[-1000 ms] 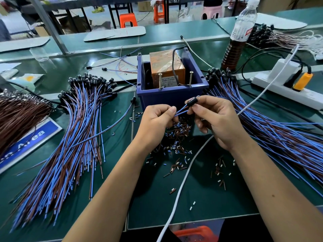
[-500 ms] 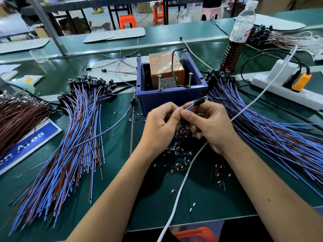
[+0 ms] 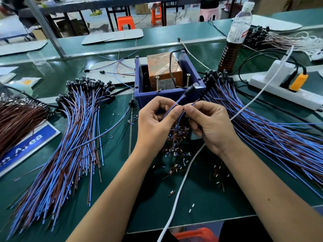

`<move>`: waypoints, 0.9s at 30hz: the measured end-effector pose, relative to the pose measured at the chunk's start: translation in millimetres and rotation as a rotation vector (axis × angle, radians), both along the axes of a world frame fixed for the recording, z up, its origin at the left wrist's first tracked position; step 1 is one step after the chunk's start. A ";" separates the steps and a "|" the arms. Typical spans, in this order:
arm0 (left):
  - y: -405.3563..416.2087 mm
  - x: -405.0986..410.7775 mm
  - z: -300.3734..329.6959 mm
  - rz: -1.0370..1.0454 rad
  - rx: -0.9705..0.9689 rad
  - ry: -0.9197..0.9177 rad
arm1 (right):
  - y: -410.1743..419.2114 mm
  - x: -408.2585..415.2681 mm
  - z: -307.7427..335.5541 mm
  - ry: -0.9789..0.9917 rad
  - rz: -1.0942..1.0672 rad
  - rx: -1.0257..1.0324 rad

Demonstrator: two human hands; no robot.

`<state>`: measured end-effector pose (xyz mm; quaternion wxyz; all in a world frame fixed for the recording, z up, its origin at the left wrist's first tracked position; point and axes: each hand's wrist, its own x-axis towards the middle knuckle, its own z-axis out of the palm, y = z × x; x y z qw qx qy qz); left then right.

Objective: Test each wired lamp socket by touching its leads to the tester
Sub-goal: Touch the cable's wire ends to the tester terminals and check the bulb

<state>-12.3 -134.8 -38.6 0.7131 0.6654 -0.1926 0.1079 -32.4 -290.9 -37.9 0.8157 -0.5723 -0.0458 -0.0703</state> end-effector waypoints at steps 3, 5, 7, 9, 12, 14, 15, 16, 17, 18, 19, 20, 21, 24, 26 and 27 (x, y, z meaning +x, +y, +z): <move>0.6 1.1 0.2 -0.012 -0.022 0.069 | -1.5 0.8 0.9 0.017 -0.023 0.017; 0.4 1.1 -0.3 0.003 -0.016 0.082 | -1.5 0.8 0.7 0.003 -0.032 -0.012; -0.6 -0.3 -1.0 0.005 -0.001 0.054 | 0.5 0.0 -0.4 -0.040 -0.034 -0.087; -3.0 -2.9 -1.0 0.008 0.013 0.026 | 2.6 -1.0 -1.7 -0.067 -0.018 -0.174; -4.5 -4.4 -0.4 0.004 -0.003 0.057 | 1.4 -1.8 -2.8 -0.074 -0.003 -0.277; -3.4 -4.2 -0.3 -0.021 -0.025 0.105 | 0.8 -2.4 -3.4 -0.074 0.004 -0.315; -2.7 -4.3 0.5 -0.044 -0.047 0.131 | 1.0 -2.6 -3.8 -0.077 0.007 -0.323; -2.3 -4.5 1.3 -0.071 -0.074 0.158 | 1.4 -3.0 -4.2 -0.084 0.011 -0.326; -1.8 -4.5 2.0 -0.093 -0.099 0.190 | 1.7 -3.2 -4.6 -0.092 0.015 -0.330; -1.3 -4.0 2.4 -0.105 -0.117 0.227 | 2.1 -3.4 -4.7 -0.101 0.017 -0.332; -0.7 -3.2 2.7 -0.111 -0.129 0.263 | 2.4 -3.6 -4.7 -0.107 0.017 -0.332; -0.1 -2.4 2.4 -0.114 -0.140 0.291 | 2.7 -3.7 -4.6 -0.112 0.017 -0.329; 0.0 -2.5 2.3 -0.118 -0.154 0.310 | 3.1 -3.6 -4.7 -0.116 0.018 -0.321; -2.2 -5.8 4.8 -0.137 -0.233 0.306 | 5.2 -3.6 -5.0 -0.125 0.020 -0.269; -3.5 -7.7 7.4 -0.127 -0.285 0.248 | 5.8 -3.2 -5.7 -0.137 0.006 -0.243; -3.8 -7.8 8.6 -0.103 -0.285 0.215 | 5.5 -2.8 -6.0 -0.148 -0.007 -0.244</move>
